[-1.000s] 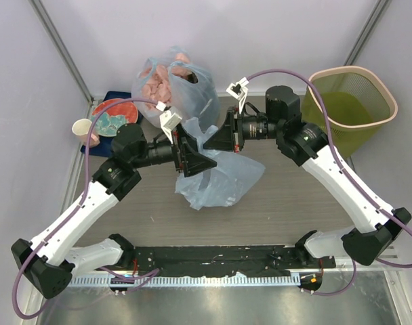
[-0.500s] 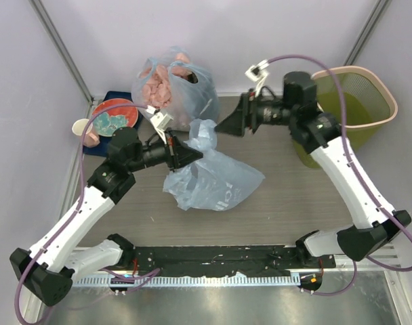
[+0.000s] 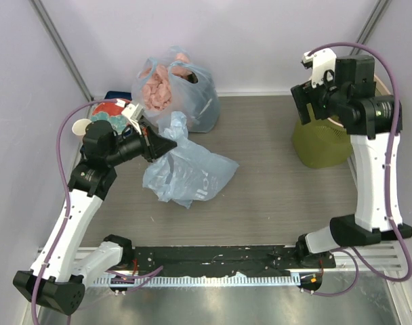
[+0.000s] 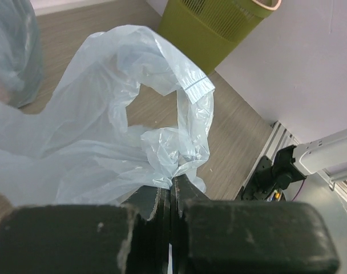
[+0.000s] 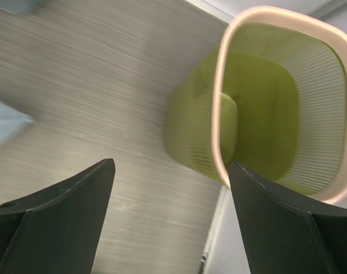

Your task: Put the trash bags into the trash bin

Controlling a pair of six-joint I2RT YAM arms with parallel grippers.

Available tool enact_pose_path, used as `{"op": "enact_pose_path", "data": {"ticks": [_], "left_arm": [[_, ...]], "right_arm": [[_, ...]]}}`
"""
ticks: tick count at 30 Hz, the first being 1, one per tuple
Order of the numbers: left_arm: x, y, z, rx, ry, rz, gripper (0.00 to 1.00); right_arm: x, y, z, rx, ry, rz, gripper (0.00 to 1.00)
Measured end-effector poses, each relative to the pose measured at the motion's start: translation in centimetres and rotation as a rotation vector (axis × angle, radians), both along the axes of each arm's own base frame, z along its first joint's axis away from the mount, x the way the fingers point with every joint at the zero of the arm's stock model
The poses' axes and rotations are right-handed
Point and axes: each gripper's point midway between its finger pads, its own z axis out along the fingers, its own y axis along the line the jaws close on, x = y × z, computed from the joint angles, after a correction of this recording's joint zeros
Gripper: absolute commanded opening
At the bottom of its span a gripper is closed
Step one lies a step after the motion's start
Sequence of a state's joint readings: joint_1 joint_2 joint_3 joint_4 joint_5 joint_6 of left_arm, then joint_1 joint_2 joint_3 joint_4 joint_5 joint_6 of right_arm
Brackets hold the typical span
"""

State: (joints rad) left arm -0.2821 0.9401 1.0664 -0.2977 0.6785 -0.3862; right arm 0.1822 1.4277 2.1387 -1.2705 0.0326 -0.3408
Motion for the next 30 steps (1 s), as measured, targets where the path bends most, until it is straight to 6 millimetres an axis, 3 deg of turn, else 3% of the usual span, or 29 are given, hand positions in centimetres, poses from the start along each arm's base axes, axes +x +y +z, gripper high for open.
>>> {"op": "enact_pose_path", "data": {"ticks": [3,9,12,13,15,16,20,30], "left_arm": [[0.2,0.1,1.4,-0.009,-0.017,-0.001,0.00],[-0.1,0.5,4.6,-0.031,-0.082,0.007,0.00],[-0.2,0.9,5.1,-0.033,-0.092,0.019,0.00],[-0.3,1.0,5.1,-0.034,-0.091,0.023,0.00],[-0.3,1.2,5.1,-0.034,-0.086,0.032,0.00],[-0.3,1.2,5.1,-0.034,-0.081,0.035,0.00],[0.2,2.0,5.1,-0.035,-0.067,0.071,0.00],[3.2,5.9,7.7,-0.058,-0.086,0.208,0.00]], "right_arm": [[2.1,-3.3,-2.1,-0.113,0.081,-0.079,0.86],[6.1,-7.3,-7.7,-0.209,0.270,-0.121,0.84],[7.3,-9.7,-9.2,-0.215,0.317,-0.148,0.66],[7.5,-10.3,-9.7,-0.215,0.329,-0.153,0.56],[7.7,-10.8,-10.4,-0.189,0.352,-0.144,0.50],[7.7,-10.8,-10.5,-0.187,0.356,-0.128,0.47],[7.6,-9.0,-11.2,-0.137,0.359,-0.041,0.01],[4.6,-4.0,-12.1,-0.029,0.370,0.108,0.01]]}}
